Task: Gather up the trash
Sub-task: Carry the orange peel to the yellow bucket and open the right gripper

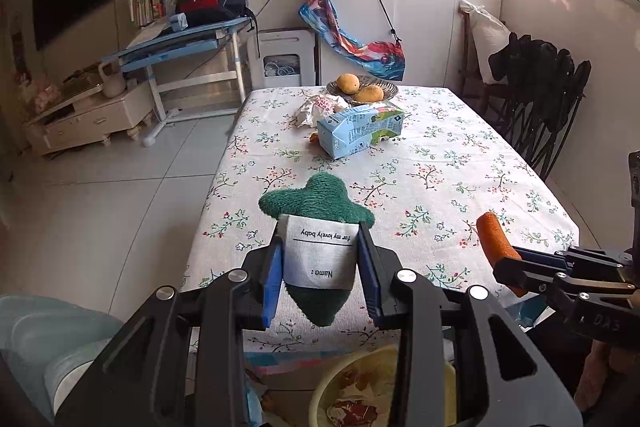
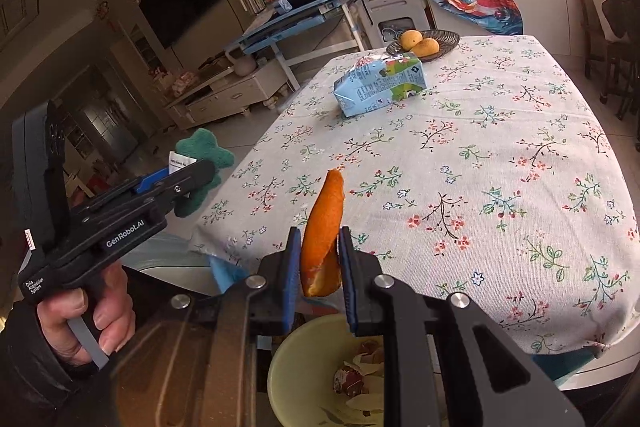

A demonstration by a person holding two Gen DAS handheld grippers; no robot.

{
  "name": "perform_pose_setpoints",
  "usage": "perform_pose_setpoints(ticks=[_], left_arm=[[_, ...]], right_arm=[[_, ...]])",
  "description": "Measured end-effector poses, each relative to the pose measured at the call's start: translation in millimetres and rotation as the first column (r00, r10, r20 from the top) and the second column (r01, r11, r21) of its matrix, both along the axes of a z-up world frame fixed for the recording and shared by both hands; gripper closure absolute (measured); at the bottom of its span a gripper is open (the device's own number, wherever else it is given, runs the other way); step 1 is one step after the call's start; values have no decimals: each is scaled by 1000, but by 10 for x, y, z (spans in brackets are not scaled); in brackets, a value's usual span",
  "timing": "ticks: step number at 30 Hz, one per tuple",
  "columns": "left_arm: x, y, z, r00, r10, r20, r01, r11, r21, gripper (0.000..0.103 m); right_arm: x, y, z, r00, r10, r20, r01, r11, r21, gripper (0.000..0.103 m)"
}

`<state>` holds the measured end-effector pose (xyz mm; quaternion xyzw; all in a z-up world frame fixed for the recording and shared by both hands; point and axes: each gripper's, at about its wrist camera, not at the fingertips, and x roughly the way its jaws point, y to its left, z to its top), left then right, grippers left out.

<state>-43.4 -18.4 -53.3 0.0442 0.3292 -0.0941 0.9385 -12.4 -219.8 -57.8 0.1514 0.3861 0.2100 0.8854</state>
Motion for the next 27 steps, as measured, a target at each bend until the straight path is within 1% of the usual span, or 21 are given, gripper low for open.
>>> perform_pose_setpoints(ticks=[13, 17, 21, 27], left_arm=[[-213, 25, 16, 1000, 9, 18, -9, 1000, -16, 70], [-292, 37, 27, 1000, 13, 25, -13, 1000, -21, 70], [-359, 33, 31, 999, 13, 30, -12, 1000, -22, 70], [-441, -15, 21, 999, -1, 40, 1, 1000, -7, 70]], right_arm=[[-254, 120, 1, 999, 35, 2, -35, 999, -13, 83], [-320, 162, -22, 998, 57, -10, -57, 998, -17, 83], [-396, 274, -91, 994, 97, -41, -98, 994, -41, 83], [-451, 417, -268, 982, 145, -121, -155, 985, -74, 83]])
